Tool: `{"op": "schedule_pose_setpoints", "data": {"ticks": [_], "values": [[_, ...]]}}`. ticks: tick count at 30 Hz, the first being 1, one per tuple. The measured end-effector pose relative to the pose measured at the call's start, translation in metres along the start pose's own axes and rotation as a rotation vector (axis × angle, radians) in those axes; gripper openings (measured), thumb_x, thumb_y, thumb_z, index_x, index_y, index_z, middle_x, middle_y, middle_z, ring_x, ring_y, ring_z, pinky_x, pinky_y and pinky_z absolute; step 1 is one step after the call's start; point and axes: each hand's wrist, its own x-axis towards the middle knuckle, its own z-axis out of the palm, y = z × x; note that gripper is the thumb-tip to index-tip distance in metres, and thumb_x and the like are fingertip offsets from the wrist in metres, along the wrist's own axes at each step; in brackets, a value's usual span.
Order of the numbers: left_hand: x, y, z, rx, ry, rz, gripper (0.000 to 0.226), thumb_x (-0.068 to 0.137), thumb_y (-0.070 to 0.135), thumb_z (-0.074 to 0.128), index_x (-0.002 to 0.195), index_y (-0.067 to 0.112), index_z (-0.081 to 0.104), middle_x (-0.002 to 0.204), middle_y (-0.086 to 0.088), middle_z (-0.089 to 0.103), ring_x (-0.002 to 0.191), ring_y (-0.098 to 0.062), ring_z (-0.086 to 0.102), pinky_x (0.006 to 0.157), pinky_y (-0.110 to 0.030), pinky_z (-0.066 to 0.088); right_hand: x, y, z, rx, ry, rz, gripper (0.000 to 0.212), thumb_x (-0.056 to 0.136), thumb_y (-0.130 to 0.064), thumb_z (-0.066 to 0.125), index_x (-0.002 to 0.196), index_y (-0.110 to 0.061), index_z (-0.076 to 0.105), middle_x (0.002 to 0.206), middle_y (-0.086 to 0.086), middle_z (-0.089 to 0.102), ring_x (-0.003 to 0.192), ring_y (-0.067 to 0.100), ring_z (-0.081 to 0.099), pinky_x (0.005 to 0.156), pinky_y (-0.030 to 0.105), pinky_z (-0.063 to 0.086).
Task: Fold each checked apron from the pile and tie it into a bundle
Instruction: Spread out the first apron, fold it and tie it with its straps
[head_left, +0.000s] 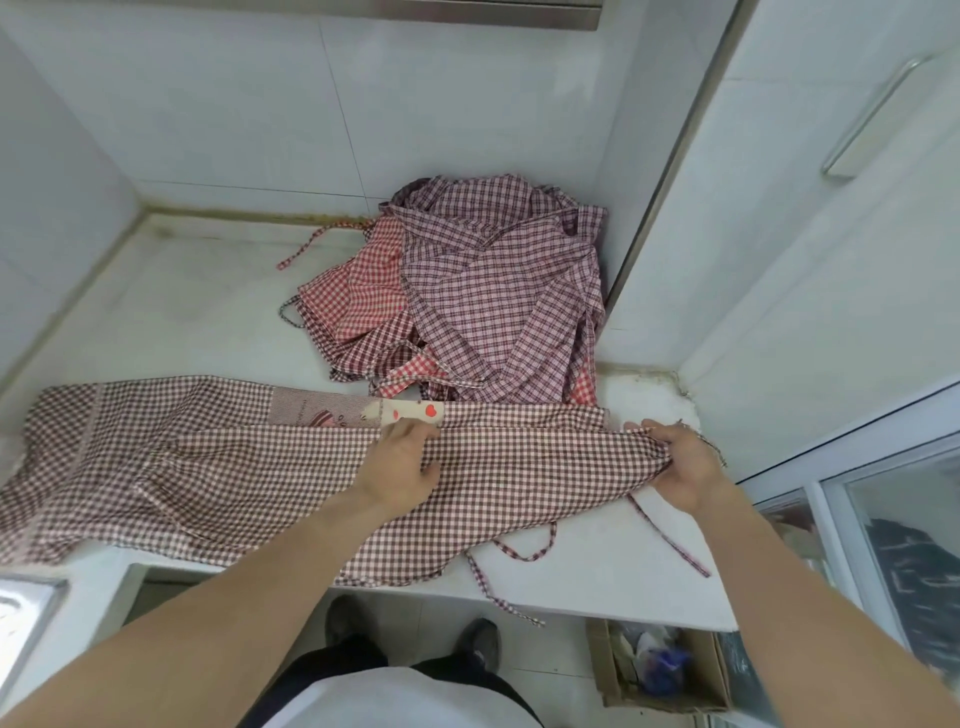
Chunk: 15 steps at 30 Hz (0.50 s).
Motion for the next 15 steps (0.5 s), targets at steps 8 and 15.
{"op": "schedule_pose_setpoints", "data": {"ticks": [8, 15], "values": [[0.041, 0.08, -0.013, -0.059, -0.006, 0.203, 0.06, 0.092, 0.026, 0.064, 0.146, 0.016, 0.039, 0.148, -0.004, 0.044, 0.14, -0.022, 0.035, 0.119, -0.041, 0.028, -0.004, -0.02, -0.006, 0.05, -0.107, -0.04, 0.029, 0.098, 0.004, 0.034, 0.085, -0.014, 0.052, 0.085, 0.005, 0.065, 0.079, 0.018, 0.062, 0.075, 0.032, 0.05], [0.086, 0.141, -0.011, -0.053, -0.326, 0.22, 0.097, 0.08, 0.054, 0.074, 0.154, 0.024, 0.02, 0.157, -0.004, 0.034, 0.143, -0.024, 0.033, 0.119, -0.047, 0.03, -0.016, -0.038, -0.006, -0.087, -0.258, -0.115, 0.038, 0.09, 0.016, 0.029, 0.091, -0.009, 0.058, 0.102, 0.014, 0.073, 0.093, 0.026, 0.069, 0.091, 0.042, 0.049]]}}
